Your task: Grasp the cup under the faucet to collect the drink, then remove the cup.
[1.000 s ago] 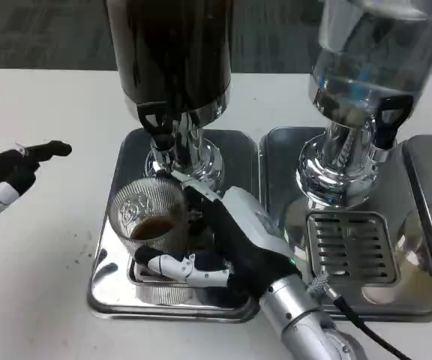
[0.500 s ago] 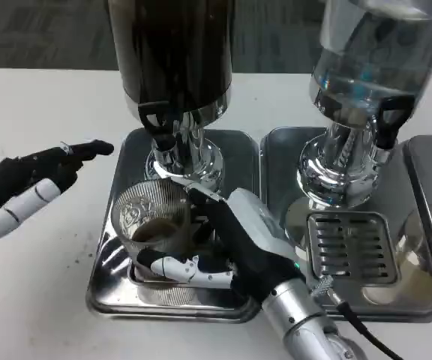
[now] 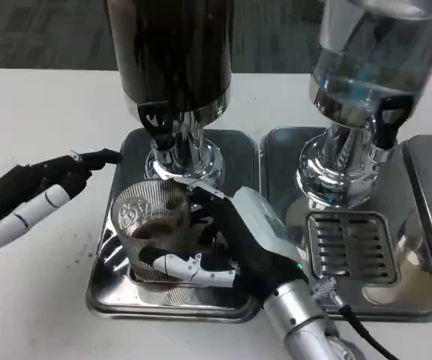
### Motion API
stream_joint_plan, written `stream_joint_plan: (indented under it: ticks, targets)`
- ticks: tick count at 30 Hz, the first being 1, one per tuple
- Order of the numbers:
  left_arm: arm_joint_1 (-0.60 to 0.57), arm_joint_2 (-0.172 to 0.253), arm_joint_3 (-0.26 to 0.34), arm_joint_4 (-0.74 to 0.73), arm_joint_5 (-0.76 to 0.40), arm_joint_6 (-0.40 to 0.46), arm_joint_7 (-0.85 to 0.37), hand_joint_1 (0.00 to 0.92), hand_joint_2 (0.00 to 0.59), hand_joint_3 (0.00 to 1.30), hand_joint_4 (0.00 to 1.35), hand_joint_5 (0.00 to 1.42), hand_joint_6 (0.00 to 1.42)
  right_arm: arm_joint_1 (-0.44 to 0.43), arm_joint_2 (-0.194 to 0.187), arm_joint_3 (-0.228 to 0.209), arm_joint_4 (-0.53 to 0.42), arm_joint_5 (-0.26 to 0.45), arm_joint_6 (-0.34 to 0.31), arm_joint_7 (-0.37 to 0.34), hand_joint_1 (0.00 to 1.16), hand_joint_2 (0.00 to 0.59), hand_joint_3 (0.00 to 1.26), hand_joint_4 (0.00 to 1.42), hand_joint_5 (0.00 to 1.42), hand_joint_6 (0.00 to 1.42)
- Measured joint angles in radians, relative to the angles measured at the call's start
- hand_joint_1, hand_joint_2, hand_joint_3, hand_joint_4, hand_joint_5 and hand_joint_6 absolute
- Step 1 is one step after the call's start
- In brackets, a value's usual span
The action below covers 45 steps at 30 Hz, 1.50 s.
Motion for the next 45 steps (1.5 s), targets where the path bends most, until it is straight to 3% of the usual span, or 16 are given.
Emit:
stream_joint_plan:
  ticks: [12,45]
  targets:
    - [-0.002,0.0,0.0,0.011,0.0,-0.001,0.0,0.0,0.223,0.22,0.11,0.1,0.12,0.005,0.0,0.004,-0.004,-0.036,0.001,-0.028,0.56,0.213,0.32,0.4,0.55,0.74]
    - [-0.016,0.0,-0.005,0.03,0.001,-0.012,0.0,0.0,0.228,0.19,0.1,0.1,0.12,0.047,-0.007,-0.01,-0.037,-0.037,-0.002,-0.083,0.61,0.233,0.41,0.5,0.66,0.91]
